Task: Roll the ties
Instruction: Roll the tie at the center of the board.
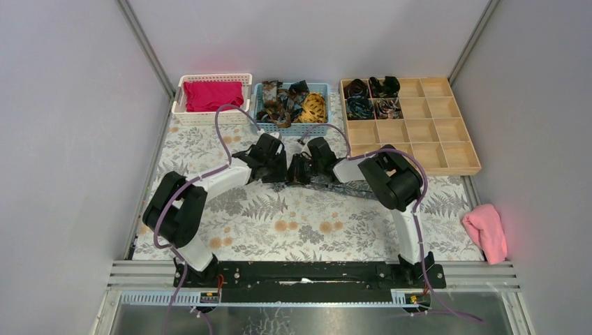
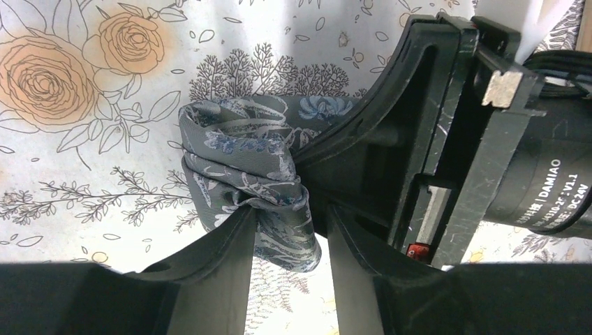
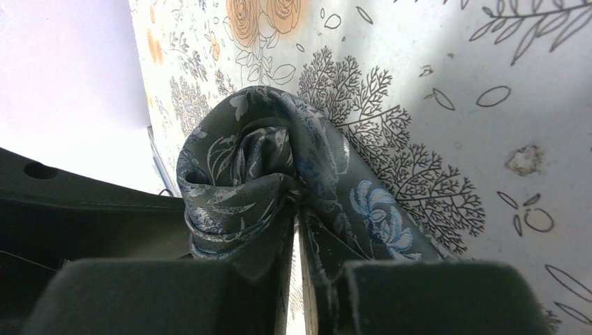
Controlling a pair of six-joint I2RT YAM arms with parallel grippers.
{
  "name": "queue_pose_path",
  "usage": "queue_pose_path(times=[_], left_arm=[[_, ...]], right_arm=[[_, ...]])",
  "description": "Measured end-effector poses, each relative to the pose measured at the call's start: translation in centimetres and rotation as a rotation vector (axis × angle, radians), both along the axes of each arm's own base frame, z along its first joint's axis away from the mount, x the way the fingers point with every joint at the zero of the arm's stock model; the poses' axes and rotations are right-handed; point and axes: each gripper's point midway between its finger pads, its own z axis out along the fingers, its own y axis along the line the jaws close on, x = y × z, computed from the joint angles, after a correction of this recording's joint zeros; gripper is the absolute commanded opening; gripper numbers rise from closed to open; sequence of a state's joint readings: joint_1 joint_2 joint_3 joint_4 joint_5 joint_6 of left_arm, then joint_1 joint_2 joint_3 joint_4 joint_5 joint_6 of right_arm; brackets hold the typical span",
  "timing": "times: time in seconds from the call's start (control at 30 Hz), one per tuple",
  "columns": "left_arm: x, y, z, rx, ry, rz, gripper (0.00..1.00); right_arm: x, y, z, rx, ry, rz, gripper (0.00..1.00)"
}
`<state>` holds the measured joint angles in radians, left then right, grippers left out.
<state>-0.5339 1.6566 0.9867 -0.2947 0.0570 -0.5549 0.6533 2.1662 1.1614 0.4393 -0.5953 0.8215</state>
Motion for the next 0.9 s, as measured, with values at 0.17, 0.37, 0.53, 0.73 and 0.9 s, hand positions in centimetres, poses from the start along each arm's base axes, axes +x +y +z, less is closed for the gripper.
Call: queue_pose_path(times=[0.17, 0.37, 0.53, 0.73, 0.9], left_arm=[[-0.1, -0.4, 0.3, -0.030, -0.014, -0.001, 0.48], [-0.3, -0.9, 0.5, -0.056, -0.007, -0.016, 0.47], [-0.3, -1.2, 0.6, -0.072, -0.008, -0.025, 0.44], [-0.2, -1.6, 0.4, -0.082, -0.002, -0.034, 0.44], [-0.1, -1.8, 0.0, -0.084, 0.007, -0.038, 0.43]], right_arm=[[0.0, -0.5, 0.1, -0.012, -0.015, -0.013, 0.15], [-0.2, -1.5, 0.3, -0.054, -0.026, -0.036, 0.18], [-0.1, -2.6, 0.7, -0.102, -0.050, -0.059, 0.30], [0.0, -4.1, 0.9, -0.147, -0.071, -0.090, 0.29], [0.5, -5.7, 2.9, -0.212, -0.148, -0.126, 0.28]])
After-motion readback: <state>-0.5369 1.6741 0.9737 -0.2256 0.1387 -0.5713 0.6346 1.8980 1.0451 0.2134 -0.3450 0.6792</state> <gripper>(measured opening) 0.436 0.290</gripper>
